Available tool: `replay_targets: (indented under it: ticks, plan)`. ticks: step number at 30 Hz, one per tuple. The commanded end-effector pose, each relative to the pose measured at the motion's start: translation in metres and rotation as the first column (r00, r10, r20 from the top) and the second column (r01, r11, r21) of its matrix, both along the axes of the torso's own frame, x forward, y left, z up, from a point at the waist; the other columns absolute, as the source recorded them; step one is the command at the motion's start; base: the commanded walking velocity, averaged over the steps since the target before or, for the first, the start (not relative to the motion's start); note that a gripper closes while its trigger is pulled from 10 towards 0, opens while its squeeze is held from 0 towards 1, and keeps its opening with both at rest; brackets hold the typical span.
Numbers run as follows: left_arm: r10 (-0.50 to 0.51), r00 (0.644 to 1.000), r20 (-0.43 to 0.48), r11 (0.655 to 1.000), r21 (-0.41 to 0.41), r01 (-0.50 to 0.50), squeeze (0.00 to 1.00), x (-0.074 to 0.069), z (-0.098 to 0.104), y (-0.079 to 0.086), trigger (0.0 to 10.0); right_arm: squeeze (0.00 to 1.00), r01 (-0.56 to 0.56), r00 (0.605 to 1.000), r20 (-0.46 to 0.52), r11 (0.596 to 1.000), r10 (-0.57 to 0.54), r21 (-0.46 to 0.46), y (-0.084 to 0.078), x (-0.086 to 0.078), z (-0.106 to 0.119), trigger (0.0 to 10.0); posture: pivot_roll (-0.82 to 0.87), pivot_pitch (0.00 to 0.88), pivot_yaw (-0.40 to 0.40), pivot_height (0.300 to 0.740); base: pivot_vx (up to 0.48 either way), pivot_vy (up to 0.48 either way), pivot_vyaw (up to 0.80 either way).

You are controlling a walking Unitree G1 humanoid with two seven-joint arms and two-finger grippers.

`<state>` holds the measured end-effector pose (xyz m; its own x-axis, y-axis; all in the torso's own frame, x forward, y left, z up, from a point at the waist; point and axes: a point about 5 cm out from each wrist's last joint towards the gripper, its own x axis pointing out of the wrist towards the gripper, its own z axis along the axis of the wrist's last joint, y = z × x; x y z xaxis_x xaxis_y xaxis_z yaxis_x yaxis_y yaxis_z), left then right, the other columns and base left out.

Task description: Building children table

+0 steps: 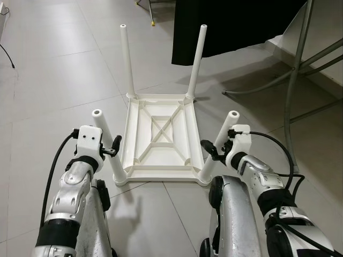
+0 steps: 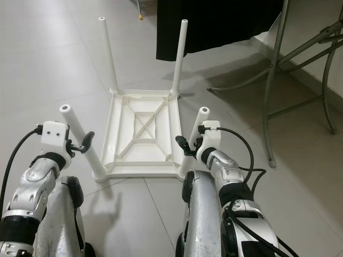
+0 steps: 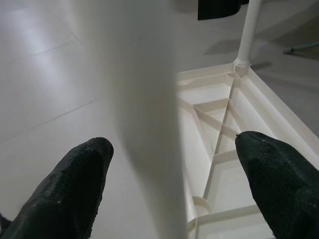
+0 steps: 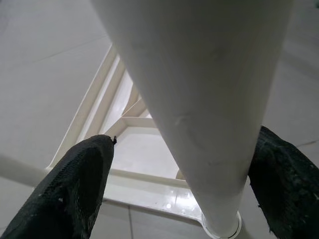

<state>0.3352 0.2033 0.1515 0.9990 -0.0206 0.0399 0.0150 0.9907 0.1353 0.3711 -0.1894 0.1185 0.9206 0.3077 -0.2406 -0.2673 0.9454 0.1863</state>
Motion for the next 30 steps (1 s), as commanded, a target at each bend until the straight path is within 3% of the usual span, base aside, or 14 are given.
replay_targets:
  ticks: [1, 9, 19, 25, 26, 30]
  plan:
    - [0.002, 0.999, -0.037, 1.000, -0.012, -0.003, 0.00, -0.001, -0.009, -0.003, 10.0, 0.00, -0.014, 1.000, 0.006, 1.000, 0.014, -0.003, 0.002, 0.001, 0.001, 10.0, 0.06, 0.220, -0.066, 0.320, 0.000, 0.000, 0.00]
    - [0.022, 0.999, -0.041, 0.999, -0.035, -0.024, 0.00, -0.001, -0.011, 0.002, 10.0, 0.00, 0.018, 1.000, -0.003, 1.000, -0.018, -0.003, -0.003, 0.000, -0.001, 10.0, 0.05, 0.220, -0.067, 0.320, 0.000, 0.000, 0.00]
    - [0.104, 0.993, -0.048, 0.994, -0.041, -0.106, 0.00, 0.006, -0.012, 0.024, 10.0, 0.00, 0.018, 1.000, -0.011, 1.000, -0.018, -0.004, -0.007, -0.003, -0.005, 10.0, 0.03, 0.228, -0.070, 0.320, 0.000, 0.000, 0.00]
    - [0.078, 0.996, -0.038, 0.995, -0.060, -0.080, 0.00, 0.013, -0.008, 0.022, 10.0, 0.00, 0.016, 1.000, -0.011, 1.000, -0.016, -0.006, -0.008, -0.003, -0.004, 10.0, 0.02, 0.234, -0.068, 0.320, 0.000, 0.000, 0.00]
    - [0.019, 1.000, -0.024, 0.998, -0.067, -0.020, 0.00, 0.021, -0.002, 0.013, 10.0, 0.00, 0.018, 1.000, -0.012, 1.000, -0.018, -0.012, -0.009, -0.004, -0.004, 10.0, 0.01, 0.237, -0.061, 0.320, 0.000, 0.000, 0.00]
    - [-0.010, 1.000, -0.020, 0.997, -0.070, 0.008, 0.00, 0.025, 0.001, 0.008, 10.0, 0.00, 0.019, 1.000, -0.012, 1.000, -0.019, -0.014, -0.010, -0.004, -0.004, 10.0, 0.00, 0.238, -0.060, 0.320, 0.000, 0.000, 0.00]
